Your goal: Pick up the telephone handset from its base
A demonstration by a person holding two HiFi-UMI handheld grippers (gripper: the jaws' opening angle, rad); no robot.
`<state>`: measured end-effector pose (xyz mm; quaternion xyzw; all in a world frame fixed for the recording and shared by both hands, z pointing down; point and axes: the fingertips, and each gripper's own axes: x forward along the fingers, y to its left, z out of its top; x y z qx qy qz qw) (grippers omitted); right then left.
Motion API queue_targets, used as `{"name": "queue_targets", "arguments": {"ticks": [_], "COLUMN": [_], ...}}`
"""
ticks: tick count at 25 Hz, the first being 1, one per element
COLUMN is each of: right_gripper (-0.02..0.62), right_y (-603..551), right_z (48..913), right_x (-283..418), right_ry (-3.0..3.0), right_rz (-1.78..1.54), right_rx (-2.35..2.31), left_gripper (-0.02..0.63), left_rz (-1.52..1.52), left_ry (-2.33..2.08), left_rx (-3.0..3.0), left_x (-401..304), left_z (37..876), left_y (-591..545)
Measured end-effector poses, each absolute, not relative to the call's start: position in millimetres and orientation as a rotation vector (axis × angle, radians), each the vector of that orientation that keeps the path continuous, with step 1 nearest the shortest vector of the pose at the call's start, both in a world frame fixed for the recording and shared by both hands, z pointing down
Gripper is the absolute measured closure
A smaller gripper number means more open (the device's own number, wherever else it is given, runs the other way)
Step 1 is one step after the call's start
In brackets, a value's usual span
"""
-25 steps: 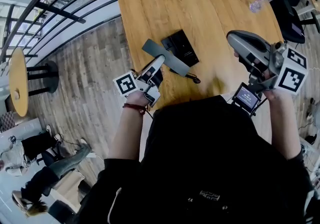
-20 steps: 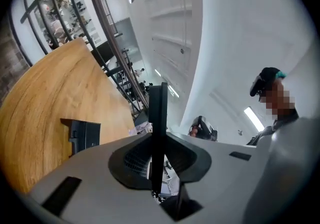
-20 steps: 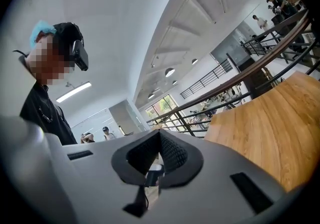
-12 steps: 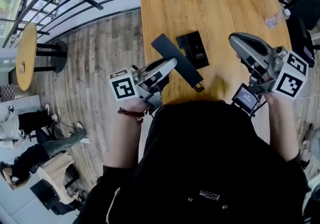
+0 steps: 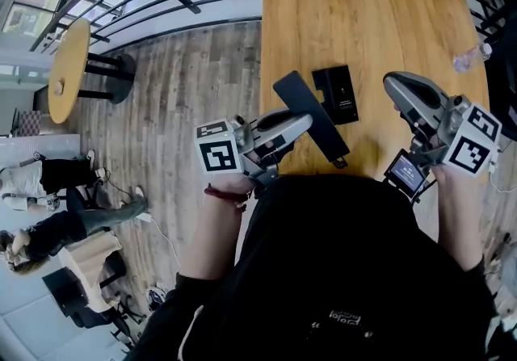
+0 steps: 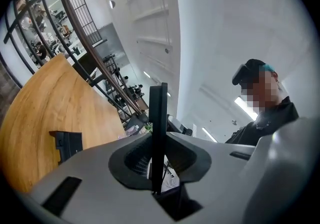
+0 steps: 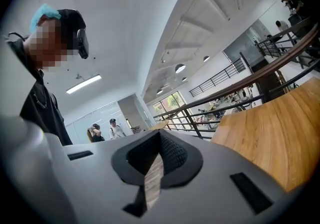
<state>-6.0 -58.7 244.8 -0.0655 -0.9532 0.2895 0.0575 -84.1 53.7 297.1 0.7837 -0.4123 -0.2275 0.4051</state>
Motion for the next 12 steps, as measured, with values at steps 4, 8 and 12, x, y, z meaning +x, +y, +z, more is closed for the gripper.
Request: {"name": "queue_targets", "arguments": {"ticks": [4, 8, 12], "right_gripper": [0.578, 0.578, 0.578], "right_y": [-71, -78, -81], "right_z": [257, 262, 270], "right_x": [-8, -15, -22], "right_ry": [-2.886, -2.886, -2.887], "right_rz": [0.890, 0.884, 0.891], "right_rx": [-0.206, -0.203, -0.209], "left_gripper": [0.525, 0.525, 0.525], "left_rz": [-0.558, -0.564, -0.567], "left_ry": [-1.047, -1.032, -1.028], "left_rx": [1.960, 1.974, 1.978], "left_x": [-86, -90, -95], "left_z": [310, 312, 318], "left_y": [45, 37, 30]}}
